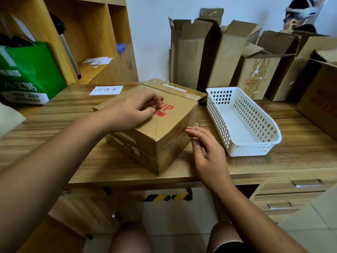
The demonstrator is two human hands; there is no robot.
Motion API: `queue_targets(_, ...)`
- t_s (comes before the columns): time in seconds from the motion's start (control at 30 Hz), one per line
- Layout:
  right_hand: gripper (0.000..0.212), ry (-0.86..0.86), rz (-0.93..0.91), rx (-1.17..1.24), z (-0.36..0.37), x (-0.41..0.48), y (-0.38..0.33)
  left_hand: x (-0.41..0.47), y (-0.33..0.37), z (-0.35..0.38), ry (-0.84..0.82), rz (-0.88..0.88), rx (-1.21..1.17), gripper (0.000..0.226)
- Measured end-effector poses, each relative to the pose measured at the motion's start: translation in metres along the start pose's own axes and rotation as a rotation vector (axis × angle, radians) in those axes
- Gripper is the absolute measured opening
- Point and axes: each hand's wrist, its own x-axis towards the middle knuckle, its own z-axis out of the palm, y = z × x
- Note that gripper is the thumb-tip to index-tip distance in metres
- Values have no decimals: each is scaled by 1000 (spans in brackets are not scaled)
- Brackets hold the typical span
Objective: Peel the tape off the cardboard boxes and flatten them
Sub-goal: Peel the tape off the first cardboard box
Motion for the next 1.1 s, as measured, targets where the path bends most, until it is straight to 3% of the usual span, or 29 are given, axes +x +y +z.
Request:
queue_targets(0.13,36,8,-48,-52,0,0,1,-5,1,1,13,19,93,34)
queue_targets(0.37,38,46,-45,-74,4,-2,2,-14,-6,12,261,111,16,53)
queue_targets(0.6,47,38,-57,-59,4,-3,3,-15,-6,12,275,154,36,38)
queue_targets(0.87,41,37,-3,13,2,-1,3,-19,-6,16,342,191,-4,42)
queue_targets(1.1,40,16,-25,-108,8,-4,1,-19,-7,18,373,184,18,42)
